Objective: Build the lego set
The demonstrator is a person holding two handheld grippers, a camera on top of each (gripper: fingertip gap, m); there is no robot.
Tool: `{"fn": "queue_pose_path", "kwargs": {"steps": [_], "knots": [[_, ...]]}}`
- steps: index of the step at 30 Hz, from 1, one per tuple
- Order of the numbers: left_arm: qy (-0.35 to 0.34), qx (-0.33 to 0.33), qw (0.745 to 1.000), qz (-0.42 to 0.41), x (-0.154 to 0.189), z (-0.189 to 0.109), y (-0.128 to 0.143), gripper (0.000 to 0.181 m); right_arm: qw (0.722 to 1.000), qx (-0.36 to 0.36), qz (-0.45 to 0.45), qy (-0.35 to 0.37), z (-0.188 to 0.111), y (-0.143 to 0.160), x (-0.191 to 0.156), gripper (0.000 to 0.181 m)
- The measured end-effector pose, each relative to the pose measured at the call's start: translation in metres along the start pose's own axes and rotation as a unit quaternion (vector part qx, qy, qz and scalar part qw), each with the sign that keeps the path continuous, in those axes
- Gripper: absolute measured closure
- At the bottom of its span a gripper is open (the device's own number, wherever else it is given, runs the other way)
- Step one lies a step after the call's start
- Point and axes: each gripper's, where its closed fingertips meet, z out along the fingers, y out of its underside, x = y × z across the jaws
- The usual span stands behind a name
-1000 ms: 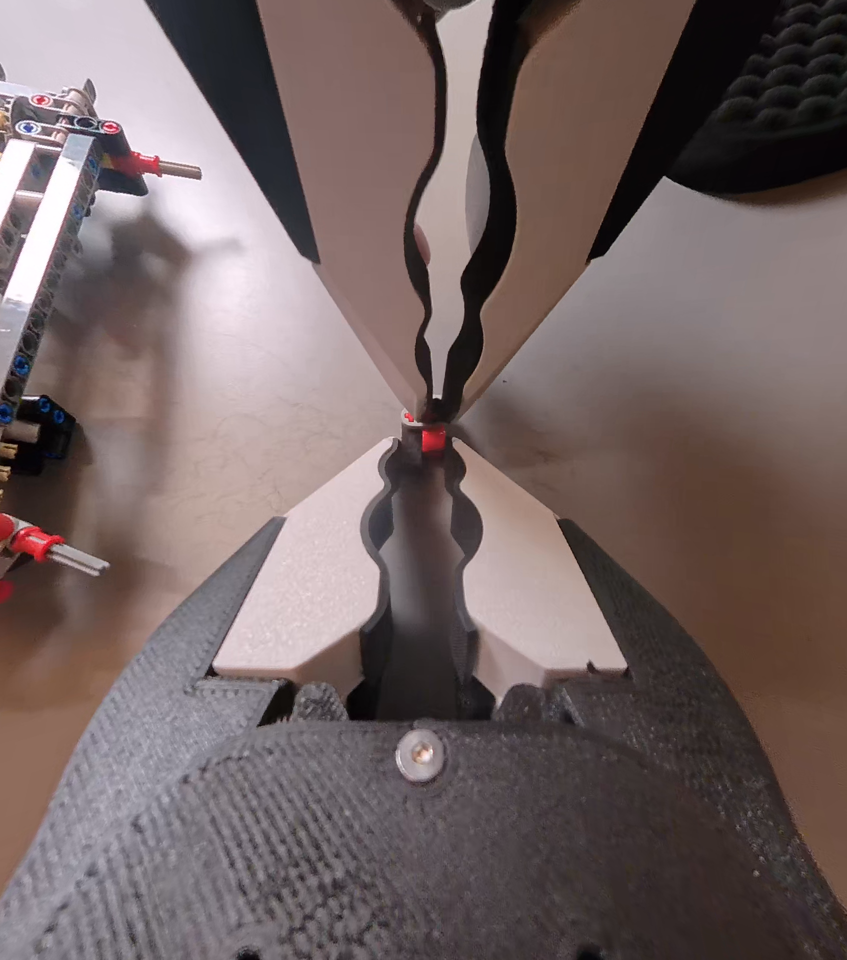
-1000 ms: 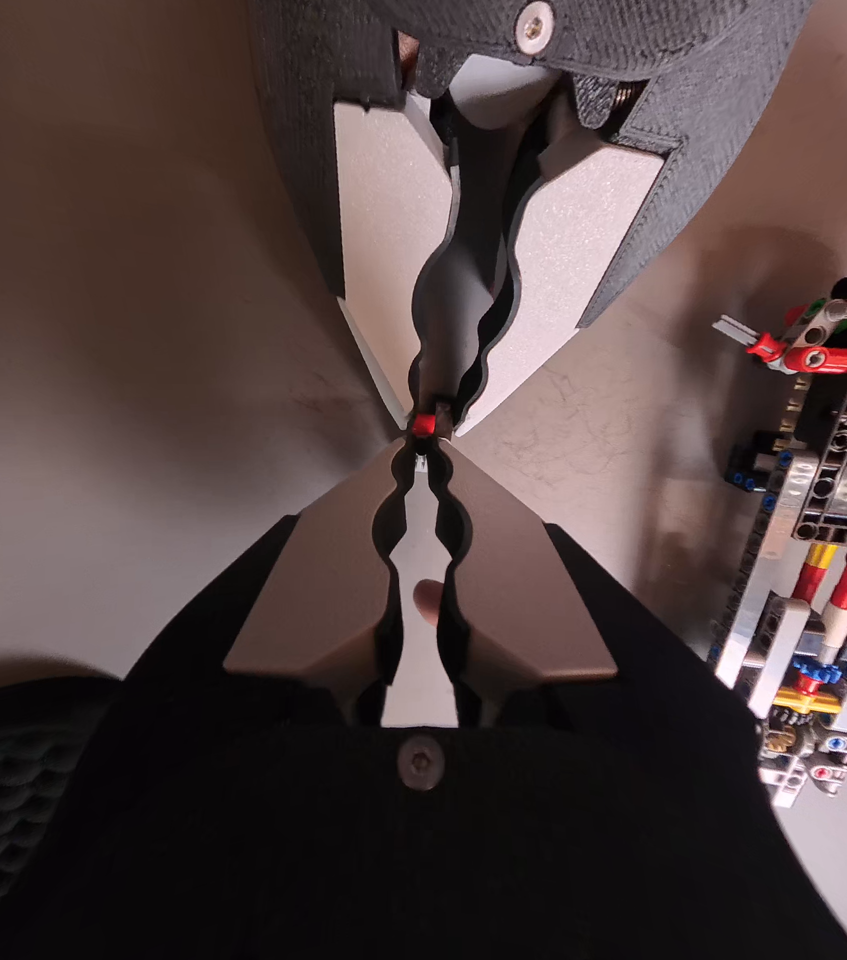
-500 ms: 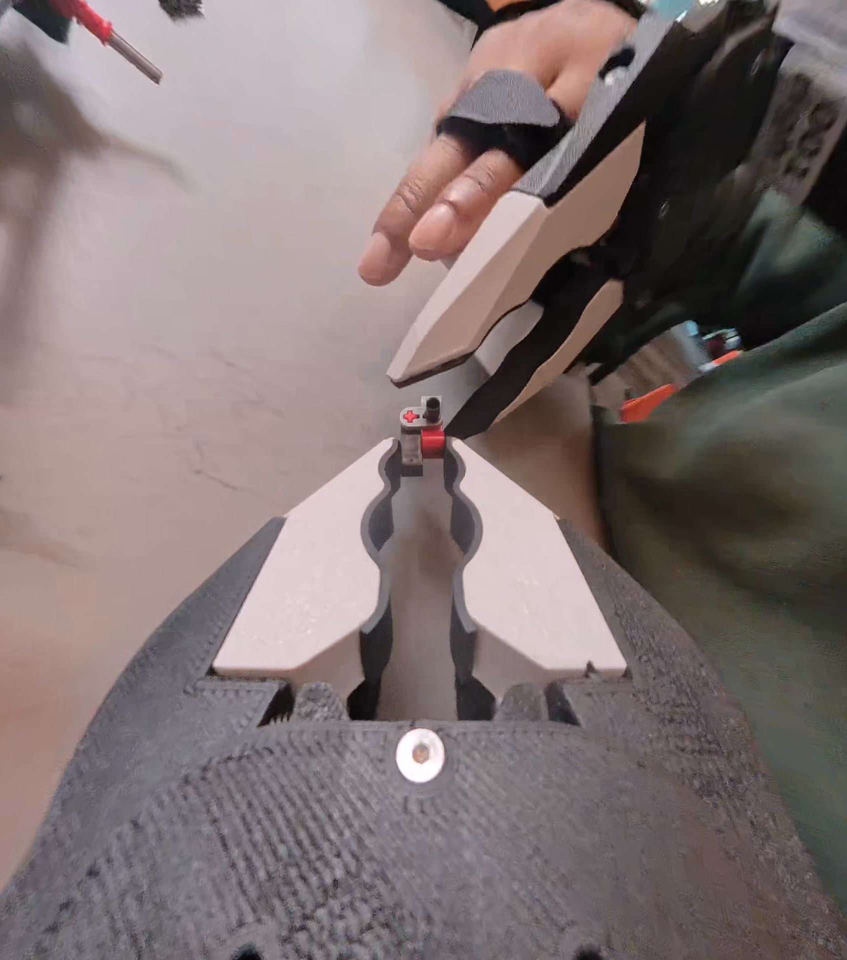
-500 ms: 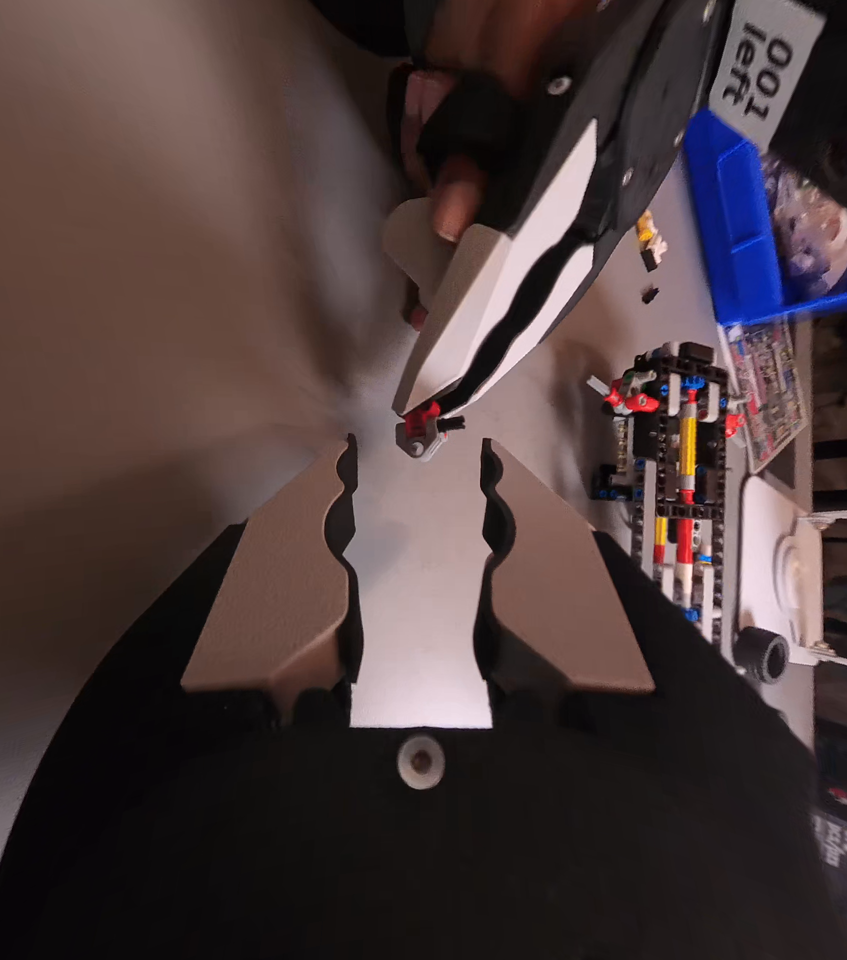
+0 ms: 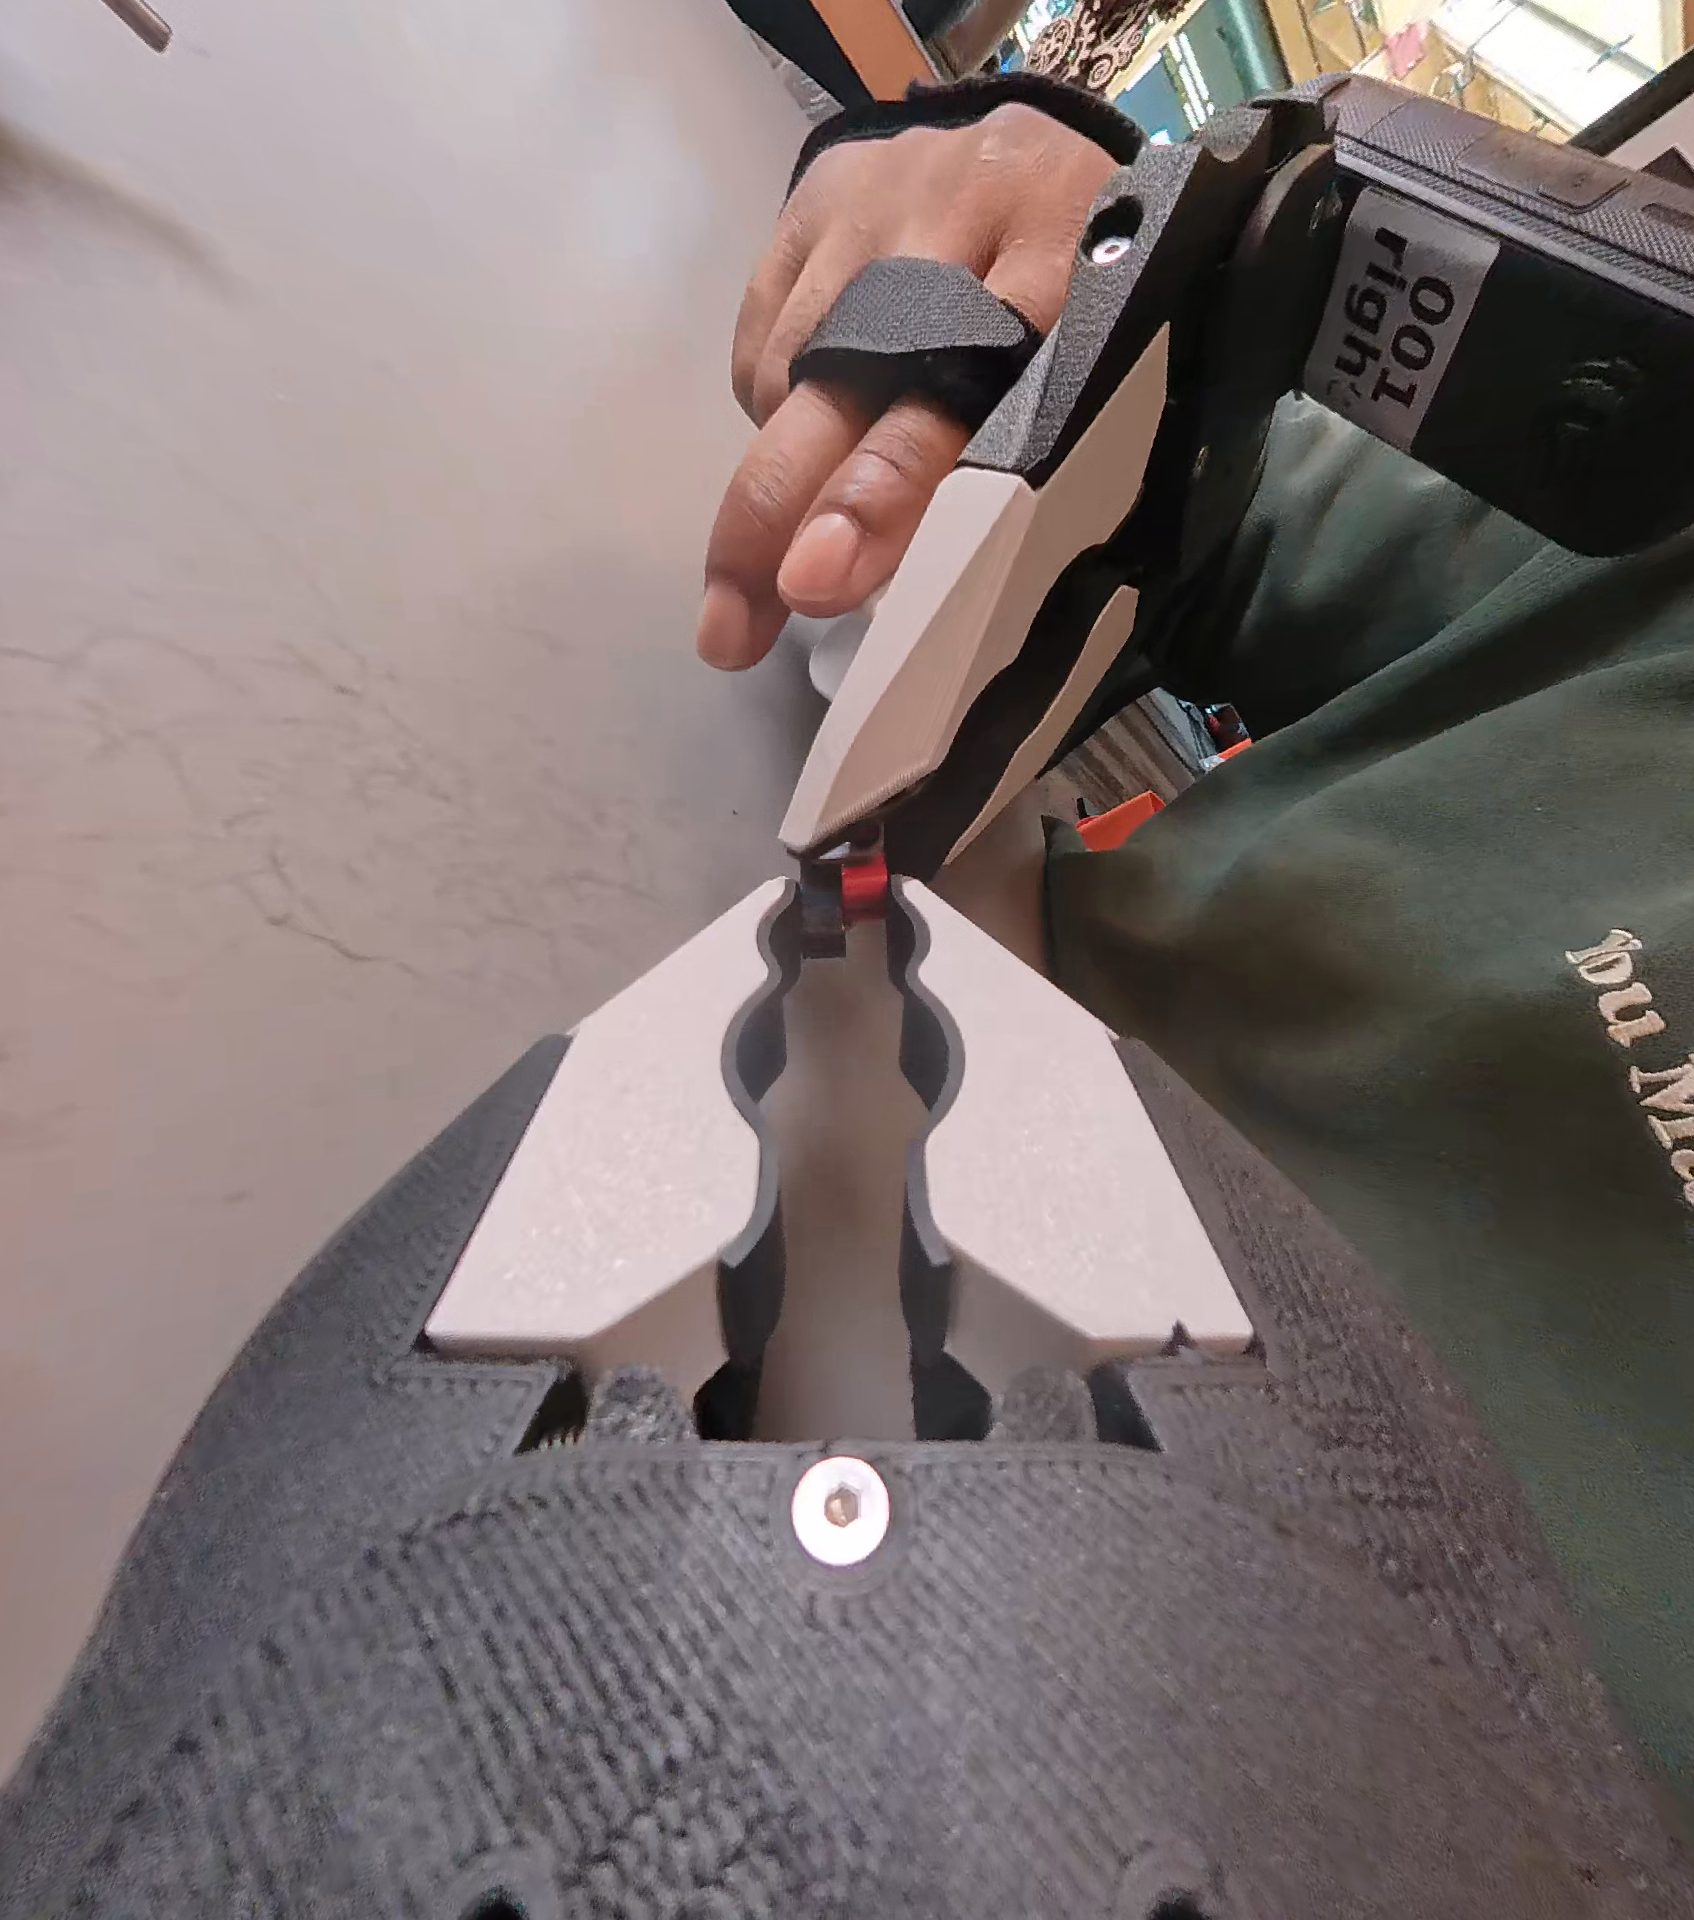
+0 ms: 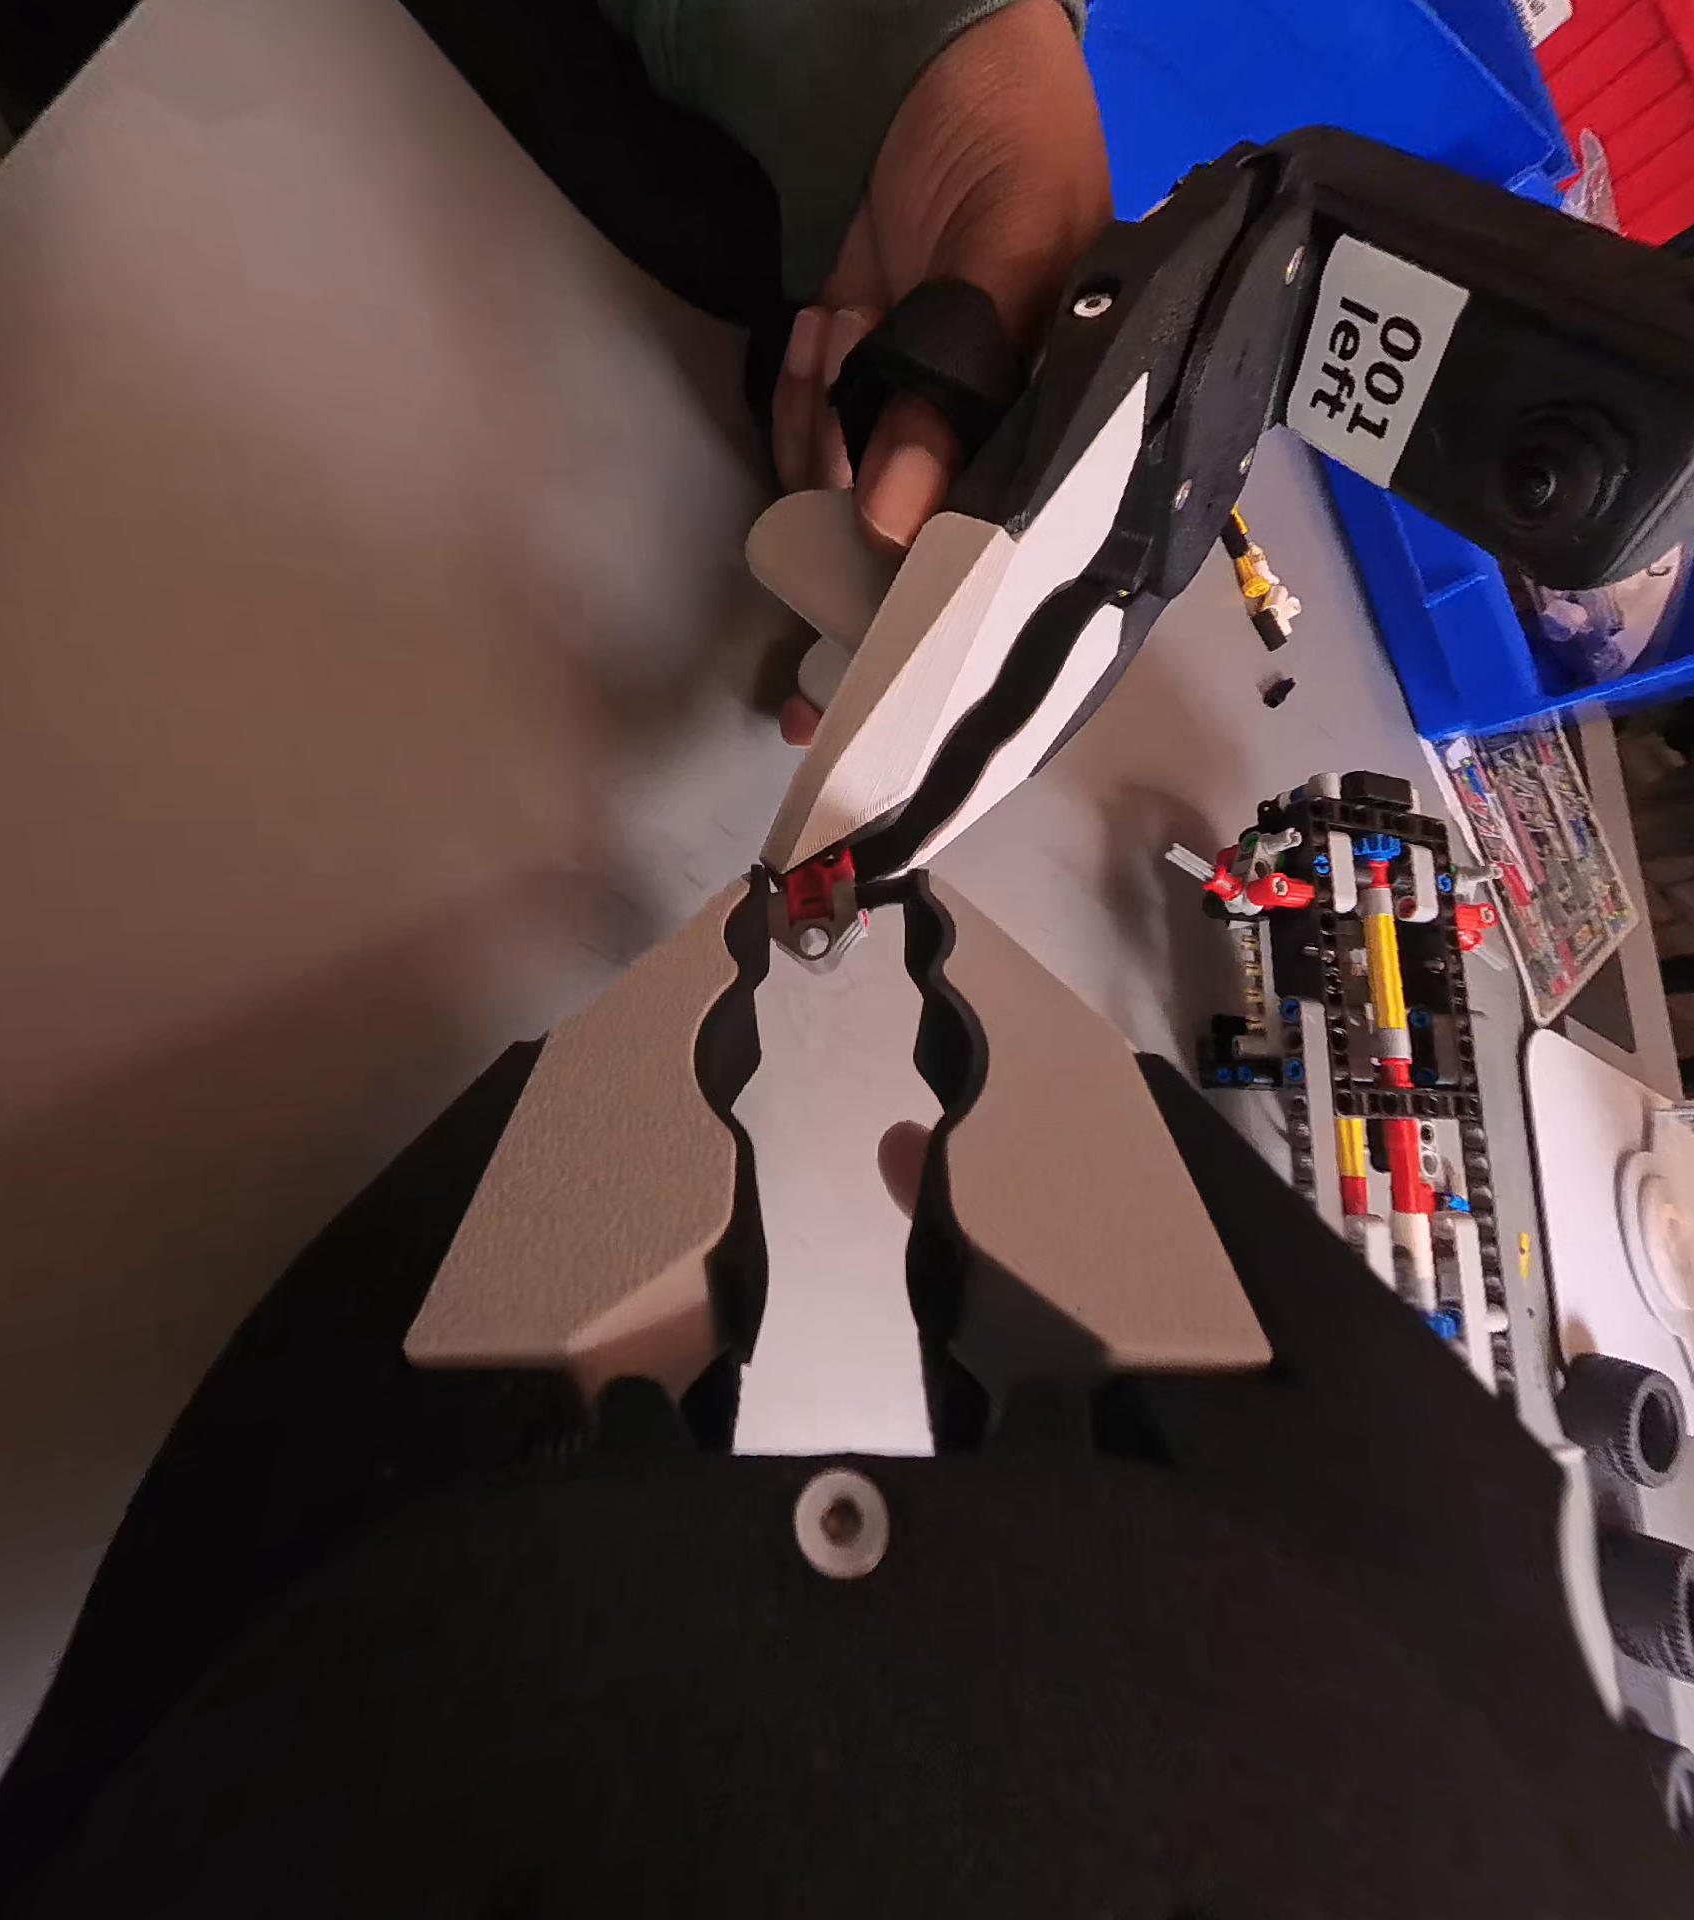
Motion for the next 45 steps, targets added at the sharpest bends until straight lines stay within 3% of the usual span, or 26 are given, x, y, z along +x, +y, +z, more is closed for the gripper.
{"fn": "queue_pose_path", "kwargs": {"steps": [9, 14, 19, 24, 30, 39, 45], "knots": [[0.011, 0.008, 1.0, -0.001, 0.003, 0.0, -0.002, 0.166, 0.999, 0.026, 0.023, -0.02, 0.0, -0.003, -0.003, 0.158], [0.013, 0.066, 0.997, 0.026, 0.007, -0.01, -0.021, 0.146, 0.995, 0.056, 0.079, -0.006, -0.011, -0.002, 0.014, 0.158], [-0.011, 0.128, 0.988, 0.08, 0.009, -0.023, -0.042, 0.146, 0.982, 0.093, 0.158, 0.051, -0.027, 0.006, 0.046, 0.157], [-0.022, 0.153, 0.986, 0.067, 0.003, -0.024, -0.048, 0.144, 0.982, 0.1, 0.145, 0.065, -0.027, -0.001, 0.047, 0.158], [0.01, 0.152, 0.987, 0.051, 0.013, -0.017, -0.045, 0.146, 0.991, 0.063, 0.104, 0.062, -0.014, -0.005, 0.036, 0.158], [-0.015, 0.159, 0.987, 0.034, 0.001, -0.022, -0.045, 0.167, 0.99, 0.062, 0.058, 0.111, -0.007, -0.008, 0.039, 0.157], [-0.023, 0.195, 0.979, 0.052, 0.003, -0.032, -0.056, 0.163, 0.984, 0.082, 0.091, 0.131, -0.013, -0.007, 0.051, 0.158]]}}
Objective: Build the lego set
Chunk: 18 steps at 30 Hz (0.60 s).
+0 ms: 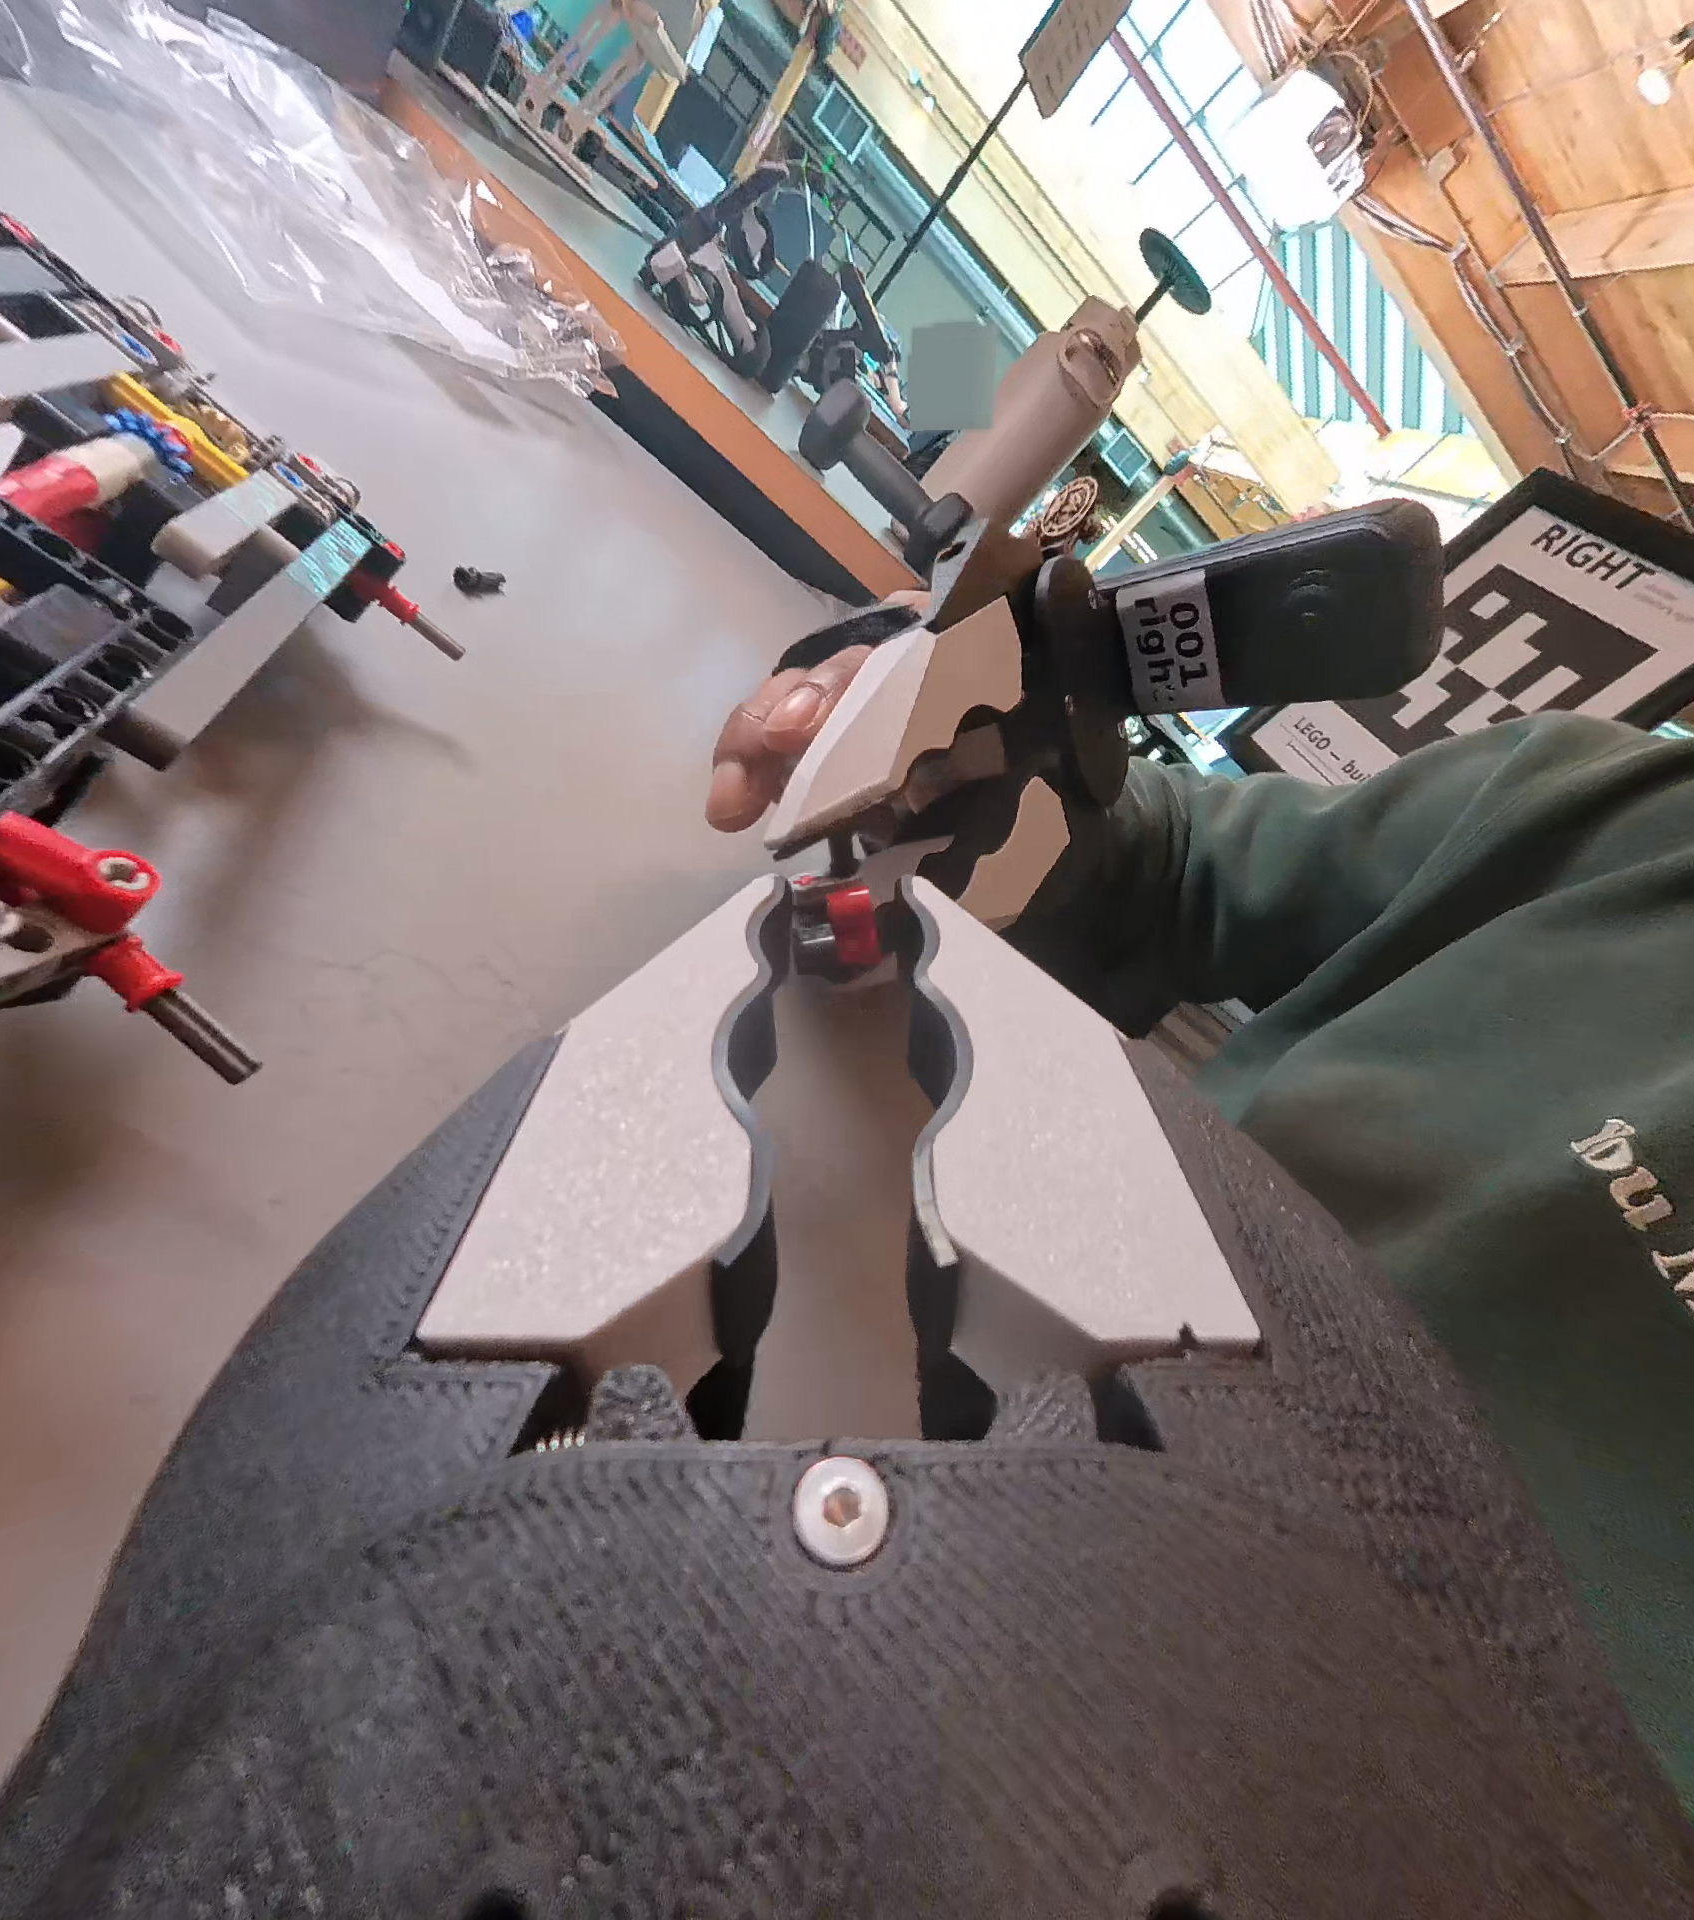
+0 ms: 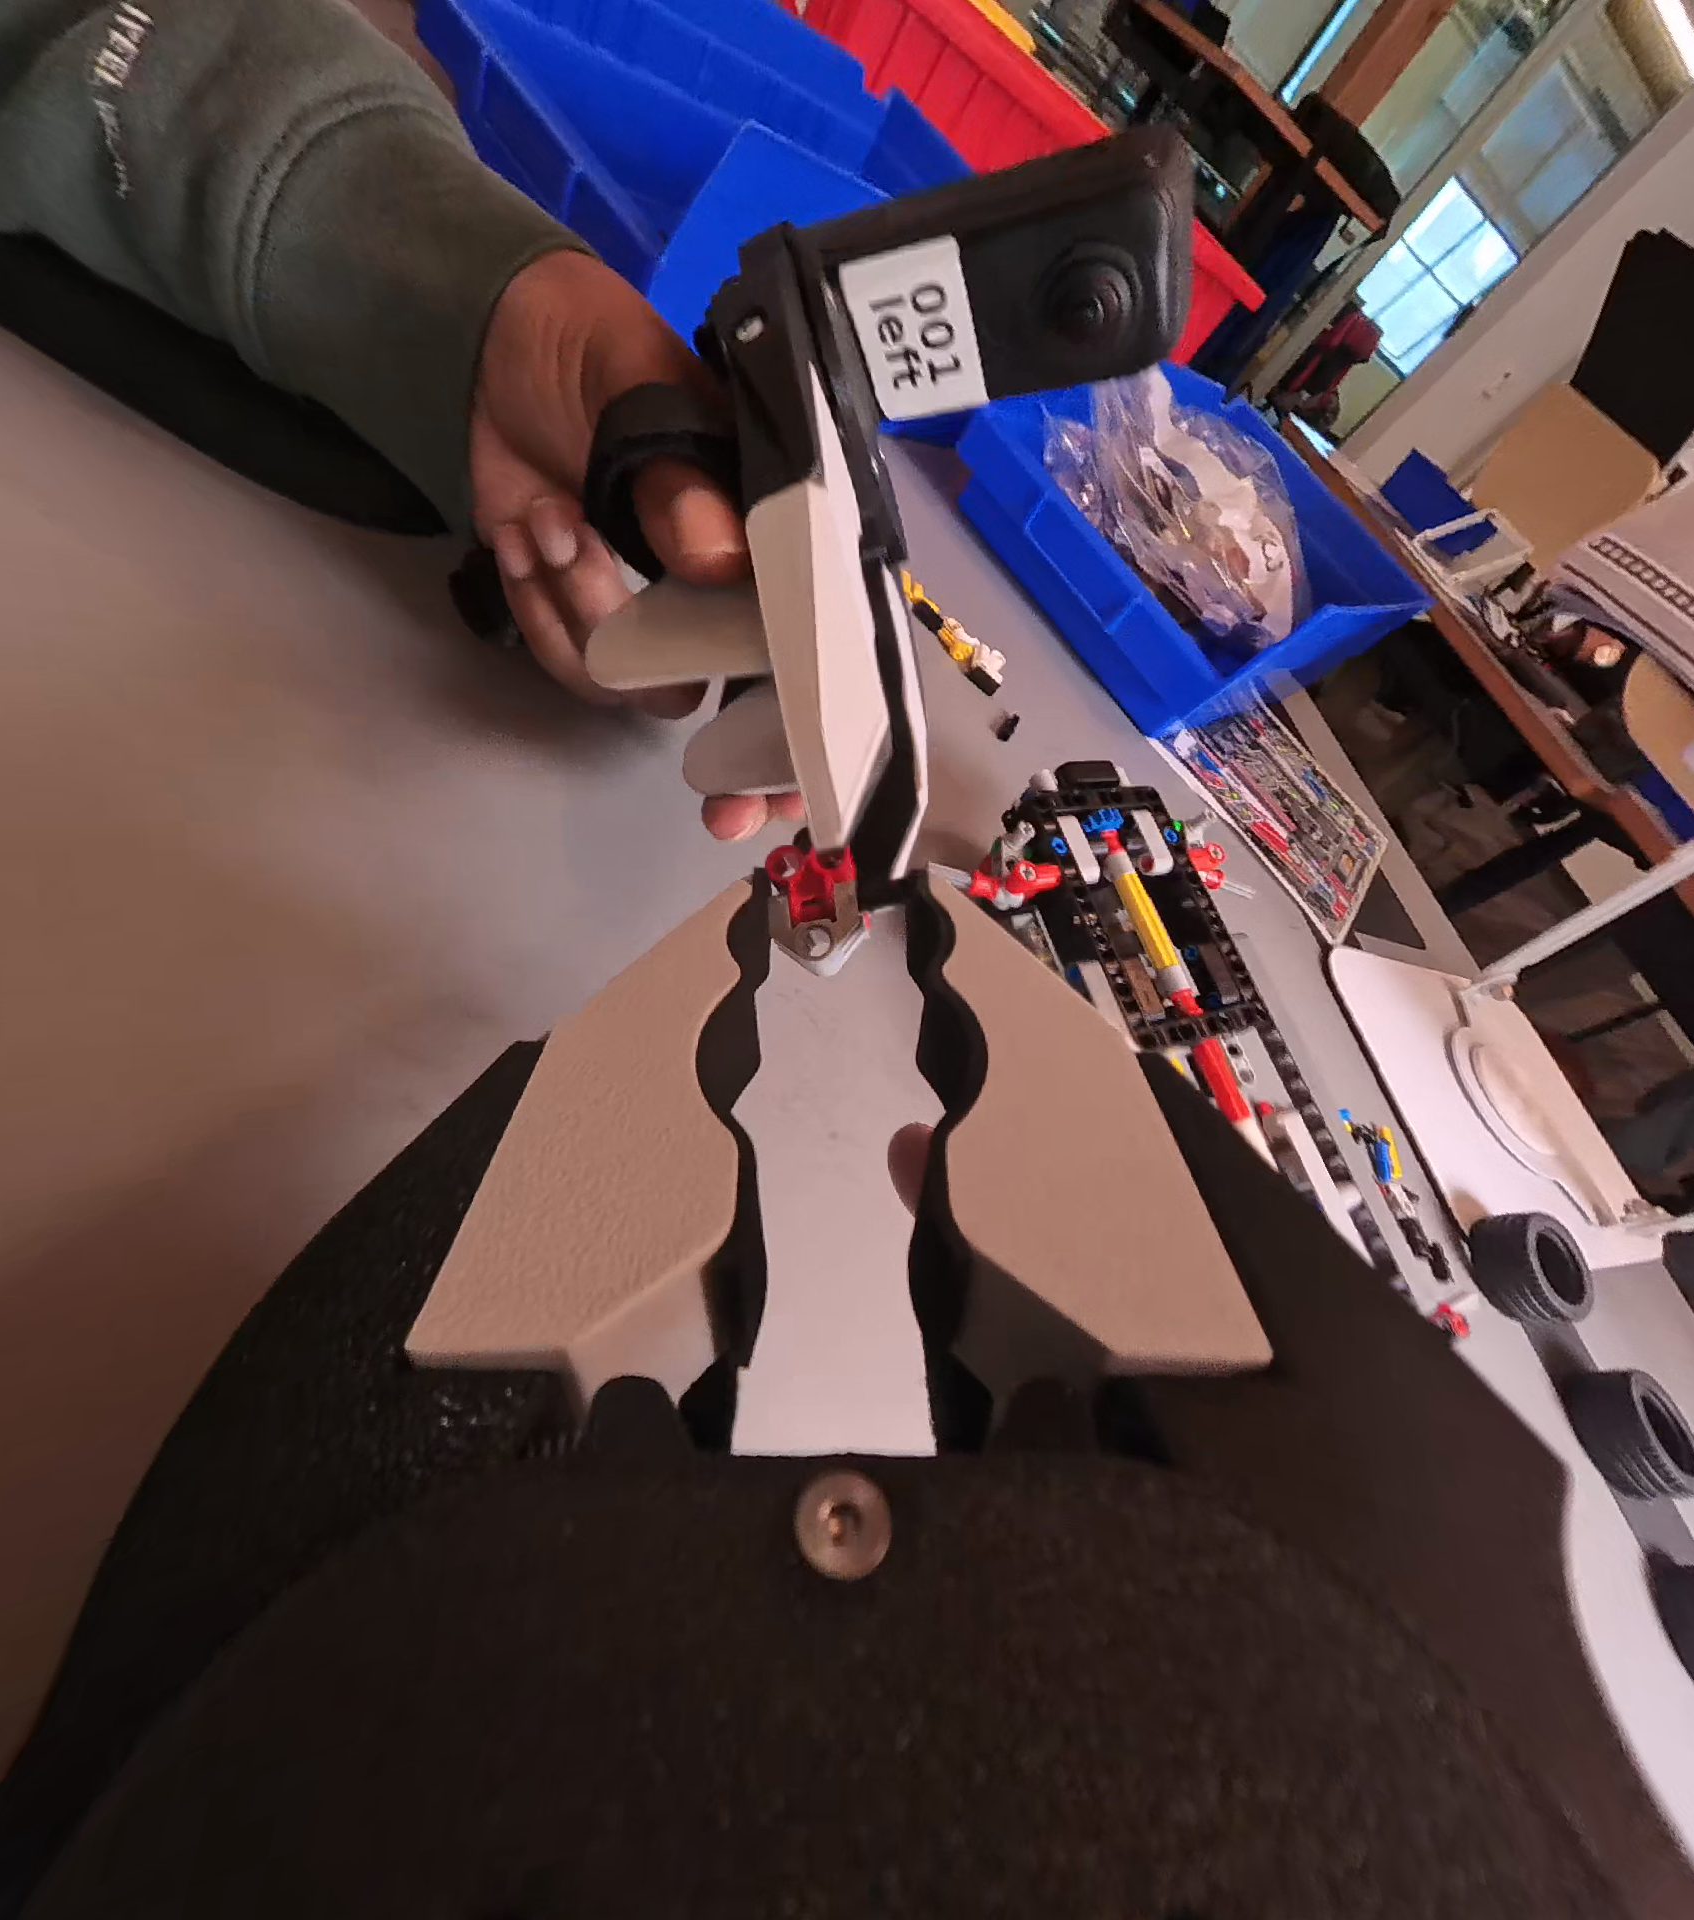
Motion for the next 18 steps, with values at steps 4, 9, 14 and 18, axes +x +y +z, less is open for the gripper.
{"fn": "queue_pose_path", "kwargs": {"steps": [4, 9, 14, 18], "knots": [[-0.007, 0.017, 1.0, -0.002, -0.004, -0.004, -0.006, 0.157, 1.0, -0.004, -0.01, 0.016, -0.003, 0.006, 0.004, 0.157], [-0.001, -0.012, 1.0, -0.006, -0.002, 0.004, 0.005, 0.153, 0.999, 0.0, -0.041, 0.031, 0.0, 0.002, 0.001, 0.158], [-0.008, -0.03, 0.999, 0.009, 0.001, 0.008, 0.012, 0.167, 0.997, 0.004, -0.067, 0.042, 0.001, -0.003, -0.001, 0.157], [0.013, -0.045, 0.998, -0.03, 0.004, 0.008, 0.017, 0.167, 0.994, 0.01, -0.101, 0.047, 0.0, -0.006, -0.005, 0.153]]}}
